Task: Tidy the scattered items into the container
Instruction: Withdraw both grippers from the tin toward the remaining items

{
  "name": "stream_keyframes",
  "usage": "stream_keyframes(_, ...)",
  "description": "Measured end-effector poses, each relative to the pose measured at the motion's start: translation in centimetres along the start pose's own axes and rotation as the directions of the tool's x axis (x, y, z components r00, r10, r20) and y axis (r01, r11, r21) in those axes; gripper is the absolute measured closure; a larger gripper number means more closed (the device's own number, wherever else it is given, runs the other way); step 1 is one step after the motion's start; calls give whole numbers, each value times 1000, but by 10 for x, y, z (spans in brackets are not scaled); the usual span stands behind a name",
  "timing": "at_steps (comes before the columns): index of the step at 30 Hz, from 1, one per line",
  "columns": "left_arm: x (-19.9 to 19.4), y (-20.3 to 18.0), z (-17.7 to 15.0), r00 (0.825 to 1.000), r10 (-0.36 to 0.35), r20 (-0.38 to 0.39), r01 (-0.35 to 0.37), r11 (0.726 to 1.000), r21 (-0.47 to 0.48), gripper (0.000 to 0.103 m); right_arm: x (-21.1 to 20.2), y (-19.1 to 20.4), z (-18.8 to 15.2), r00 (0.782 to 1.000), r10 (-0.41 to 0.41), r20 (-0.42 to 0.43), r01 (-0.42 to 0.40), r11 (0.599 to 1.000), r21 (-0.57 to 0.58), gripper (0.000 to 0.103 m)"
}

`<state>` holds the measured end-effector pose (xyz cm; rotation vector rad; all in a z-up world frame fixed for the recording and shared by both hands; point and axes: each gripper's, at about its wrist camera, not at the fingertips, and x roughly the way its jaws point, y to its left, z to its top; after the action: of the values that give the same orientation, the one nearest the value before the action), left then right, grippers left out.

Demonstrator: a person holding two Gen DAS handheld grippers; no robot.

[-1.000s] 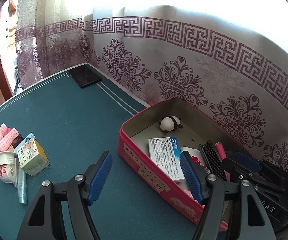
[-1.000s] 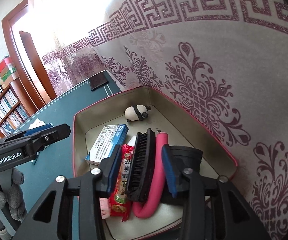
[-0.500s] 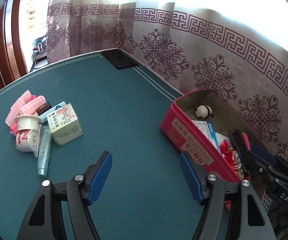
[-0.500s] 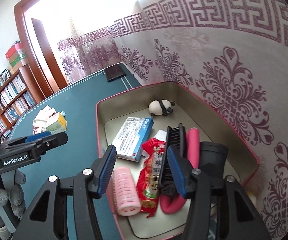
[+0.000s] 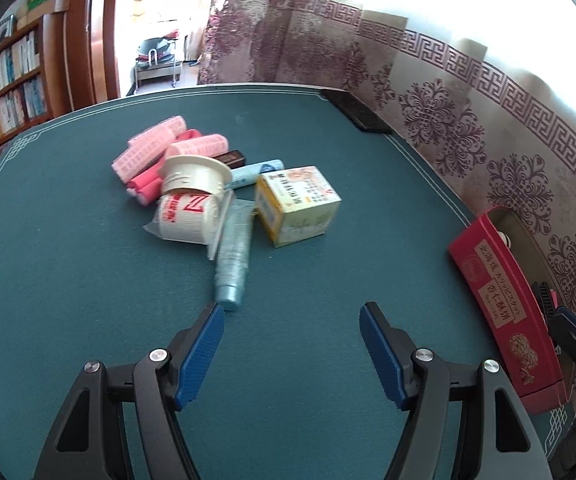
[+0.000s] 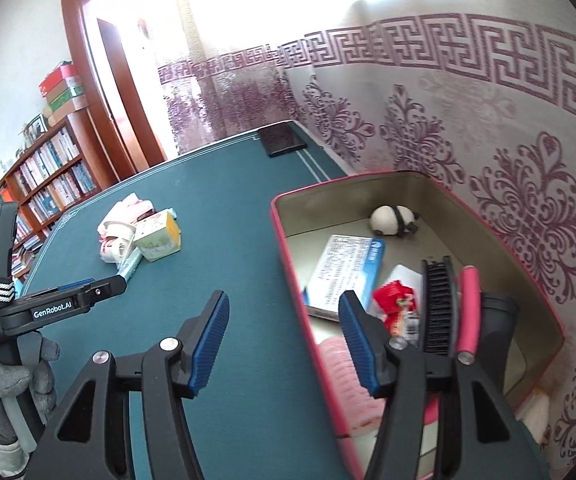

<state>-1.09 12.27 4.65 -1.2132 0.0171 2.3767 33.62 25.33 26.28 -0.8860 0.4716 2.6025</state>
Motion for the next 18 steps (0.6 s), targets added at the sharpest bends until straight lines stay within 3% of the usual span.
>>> stream_keyframes(9, 5, 46, 7, 998, 61, 1, -60, 994, -89, 31, 17, 38, -4, 997, 61, -43, -63, 996, -56, 36)
stream_keyframes(18, 23, 57, 29, 995, 104, 7, -103, 994, -44, 31, 38, 68, -9, 990, 106, -92, -116, 988, -106, 32)
